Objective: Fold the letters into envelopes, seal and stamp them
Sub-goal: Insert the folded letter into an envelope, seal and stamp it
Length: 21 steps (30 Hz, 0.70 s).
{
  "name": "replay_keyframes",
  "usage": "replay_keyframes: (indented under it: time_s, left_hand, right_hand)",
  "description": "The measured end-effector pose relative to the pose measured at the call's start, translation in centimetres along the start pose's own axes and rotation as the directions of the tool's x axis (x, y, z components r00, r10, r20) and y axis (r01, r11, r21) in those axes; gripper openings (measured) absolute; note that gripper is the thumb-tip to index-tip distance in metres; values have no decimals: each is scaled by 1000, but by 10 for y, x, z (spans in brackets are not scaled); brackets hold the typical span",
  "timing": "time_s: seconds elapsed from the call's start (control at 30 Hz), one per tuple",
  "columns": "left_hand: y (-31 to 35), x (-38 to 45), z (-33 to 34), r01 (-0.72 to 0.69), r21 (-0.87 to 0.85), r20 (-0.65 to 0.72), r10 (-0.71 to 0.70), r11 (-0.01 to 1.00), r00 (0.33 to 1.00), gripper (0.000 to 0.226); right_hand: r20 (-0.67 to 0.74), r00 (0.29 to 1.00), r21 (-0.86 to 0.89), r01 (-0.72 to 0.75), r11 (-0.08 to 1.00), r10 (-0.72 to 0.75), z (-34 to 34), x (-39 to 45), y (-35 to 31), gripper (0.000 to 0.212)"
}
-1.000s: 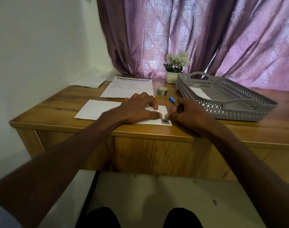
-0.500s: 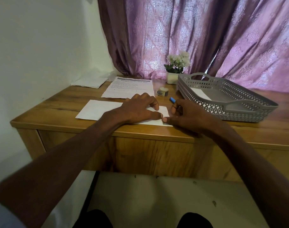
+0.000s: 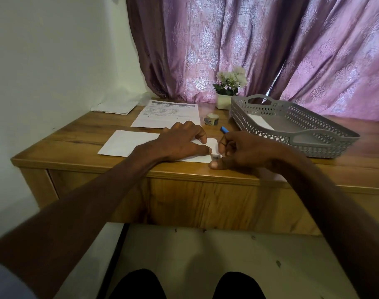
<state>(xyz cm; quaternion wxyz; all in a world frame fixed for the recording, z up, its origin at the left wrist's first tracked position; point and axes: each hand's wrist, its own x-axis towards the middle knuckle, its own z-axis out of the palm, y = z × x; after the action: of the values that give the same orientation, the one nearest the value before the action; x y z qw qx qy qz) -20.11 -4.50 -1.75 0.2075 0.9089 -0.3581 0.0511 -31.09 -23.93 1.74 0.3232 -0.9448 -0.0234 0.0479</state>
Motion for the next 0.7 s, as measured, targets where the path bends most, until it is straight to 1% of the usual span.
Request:
replay_keyframes:
  time_s: [0.07,0.13,0.17,0.23,0.3,0.33,0.4,0.5,0.63,0.7]
  left_hand:
    - [0,0,-1,-2,1,13,2,1000,1000,28]
    - [0,0,-1,2,-6,20,-2,1000,1000,28]
    - [0,0,-2,3,-5,20,-3,1000,1000,28]
    - [0,0,-2,4,-2,18,-4,1000,1000,28]
    - [1,1,-1,1,-2,14,-1,1000,1000,28]
    - [1,1,-1,0,0,16,0,1000,1000,26]
    - [1,1,-1,1,6,22,-1,1000,1000,22]
    - [0,2,-1,16,-9,20,-16,1000,1000,18]
    - [1,0,-2,-15,16,33,14,1000,999,34]
    - [2,-2,-3,-12,16,35,12,1000,999,36]
  right_hand:
    - [-50,999,19,14,1000,-13,3,2,0,41]
    - [-127,992,-33,22,999,-26,8,7,0,36]
    - [-139,990,-64,20,998,-29,9,8,0,32]
    - [-100,995,-53,7,999,-12,7,8,0,29]
    - [-46,999,22,-6,1000,7,1,5,1,31]
    - [-50,999,55,-7,998,10,-1,4,2,33]
    - [-123,992,89,3,996,8,-1,5,3,32]
    - [-271,963,-3,2,1000,-3,8,12,4,29]
    - [-418,908,-55,2,998,-25,19,14,8,23]
    - [-481,875,-127,-19,992,-44,24,14,6,24]
